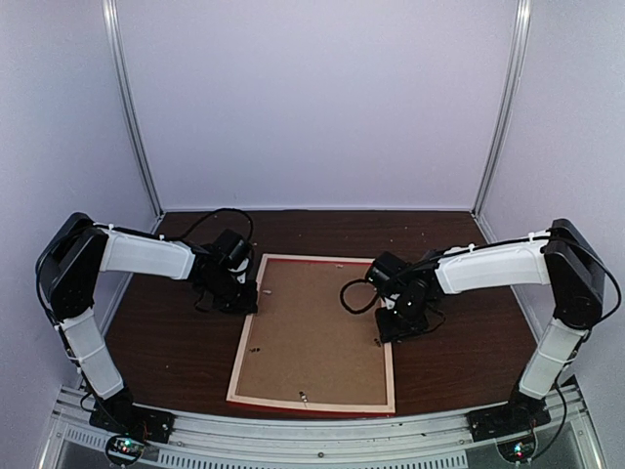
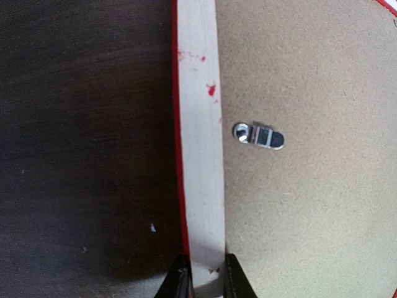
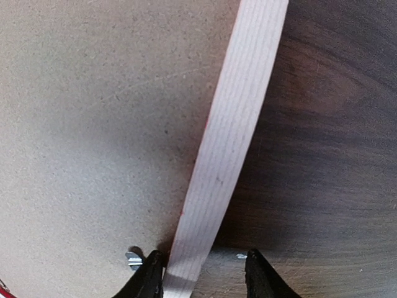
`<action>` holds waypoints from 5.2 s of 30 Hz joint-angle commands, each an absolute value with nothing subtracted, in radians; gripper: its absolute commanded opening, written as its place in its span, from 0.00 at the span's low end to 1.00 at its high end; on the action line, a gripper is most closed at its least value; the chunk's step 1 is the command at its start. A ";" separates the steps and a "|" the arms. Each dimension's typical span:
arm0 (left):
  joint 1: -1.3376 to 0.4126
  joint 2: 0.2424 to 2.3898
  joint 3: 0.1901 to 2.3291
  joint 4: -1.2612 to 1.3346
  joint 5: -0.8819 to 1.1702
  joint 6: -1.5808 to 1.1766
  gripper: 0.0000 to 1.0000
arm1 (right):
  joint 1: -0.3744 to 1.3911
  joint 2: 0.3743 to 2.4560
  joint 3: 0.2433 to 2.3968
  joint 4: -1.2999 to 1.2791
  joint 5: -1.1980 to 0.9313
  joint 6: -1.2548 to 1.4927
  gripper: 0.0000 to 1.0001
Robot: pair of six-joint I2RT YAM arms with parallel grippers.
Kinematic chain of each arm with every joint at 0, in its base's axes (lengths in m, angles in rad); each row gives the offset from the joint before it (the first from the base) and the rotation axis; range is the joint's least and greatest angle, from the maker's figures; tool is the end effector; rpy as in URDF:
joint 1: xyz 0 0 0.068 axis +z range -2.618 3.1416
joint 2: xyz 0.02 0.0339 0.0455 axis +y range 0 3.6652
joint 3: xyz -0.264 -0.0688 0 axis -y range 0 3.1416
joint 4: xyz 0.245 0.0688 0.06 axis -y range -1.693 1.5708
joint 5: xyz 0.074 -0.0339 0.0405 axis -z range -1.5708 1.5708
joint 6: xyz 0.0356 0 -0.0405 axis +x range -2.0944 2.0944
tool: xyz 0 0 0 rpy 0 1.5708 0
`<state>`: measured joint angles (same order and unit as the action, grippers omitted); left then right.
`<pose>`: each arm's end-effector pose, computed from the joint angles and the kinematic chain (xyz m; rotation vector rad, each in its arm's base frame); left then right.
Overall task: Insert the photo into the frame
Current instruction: Press the fastener onto the backboard.
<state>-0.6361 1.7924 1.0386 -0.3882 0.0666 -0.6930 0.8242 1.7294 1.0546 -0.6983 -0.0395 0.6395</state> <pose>0.2747 -0.2058 0.1475 -0.0596 2.8093 -0.4510 0.2109 0.2300 0.1605 -0.2836 2.9977 0.2438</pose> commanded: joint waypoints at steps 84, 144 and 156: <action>-0.641 1.835 1.015 -0.393 0.071 -0.657 0.15 | 0.826 1.715 0.989 -0.707 -0.204 0.508 0.40; -0.675 1.780 0.979 -0.377 0.108 -0.684 0.15 | 0.633 1.872 1.148 -0.784 -0.232 0.181 0.43; -0.675 1.799 0.989 -0.376 0.112 -0.677 0.15 | 0.624 1.890 1.145 -0.778 -0.210 0.139 0.23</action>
<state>-0.6483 1.7729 1.0042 -0.3424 0.0475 -0.7334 0.6472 1.8374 1.1606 -0.7742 -0.3546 0.2047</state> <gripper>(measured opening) 0.174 0.324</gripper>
